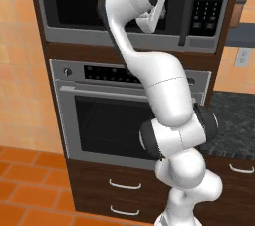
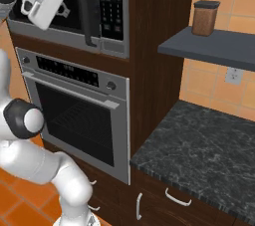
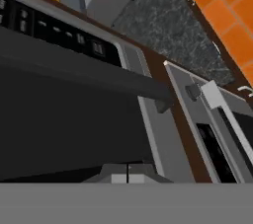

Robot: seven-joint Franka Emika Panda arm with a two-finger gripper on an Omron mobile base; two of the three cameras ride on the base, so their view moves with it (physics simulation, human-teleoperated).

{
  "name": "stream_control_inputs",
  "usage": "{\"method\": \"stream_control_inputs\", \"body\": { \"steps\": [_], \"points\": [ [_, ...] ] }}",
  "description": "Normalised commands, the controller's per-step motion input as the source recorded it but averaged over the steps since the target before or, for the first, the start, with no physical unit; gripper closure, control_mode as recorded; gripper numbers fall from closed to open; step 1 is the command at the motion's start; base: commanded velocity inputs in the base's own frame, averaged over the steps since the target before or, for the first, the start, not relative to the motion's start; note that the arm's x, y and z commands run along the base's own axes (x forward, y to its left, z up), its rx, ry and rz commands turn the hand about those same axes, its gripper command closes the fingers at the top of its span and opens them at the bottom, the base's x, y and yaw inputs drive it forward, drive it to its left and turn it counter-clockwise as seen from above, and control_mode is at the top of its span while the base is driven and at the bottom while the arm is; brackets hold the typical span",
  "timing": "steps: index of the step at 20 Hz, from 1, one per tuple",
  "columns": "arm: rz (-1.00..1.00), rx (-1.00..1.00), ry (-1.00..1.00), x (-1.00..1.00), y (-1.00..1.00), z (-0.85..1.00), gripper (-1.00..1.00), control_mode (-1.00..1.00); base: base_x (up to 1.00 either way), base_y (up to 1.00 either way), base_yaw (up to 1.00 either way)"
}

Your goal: Open the microwave, place the bowl with waffle inside the microwave, then close the microwave door and turn it on.

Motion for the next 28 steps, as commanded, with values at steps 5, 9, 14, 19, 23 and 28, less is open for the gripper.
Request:
{"method": "stream_control_inputs", "body": {
  "steps": [5,9,14,19,23,28],
  "points": [
    [0.27,0.03,-0.12,1.00,-0.51,-0.79,1.00,-1.00,0.00,0.00,0.00],
    [0.28,-0.08,-0.18,1.00,-0.13,-1.00,1.00,-1.00,0.00,0.00,0.00],
    [0.39,-0.30,-0.48,0.57,0.11,-1.00,1.00,-1.00,0.00,0.00,0.00],
    [0.26,-0.22,-0.38,-0.93,0.74,-0.54,1.00,-1.00,0.00,0.00,0.00],
    [0.11,-0.05,-0.34,-1.00,0.27,0.04,1.00,-1.00,0.00,0.00,0.00],
    [0.00,0.00,-0.31,-1.00,-0.07,0.57,1.00,-1.00,0.00,0.00,0.00]
  ]
}}
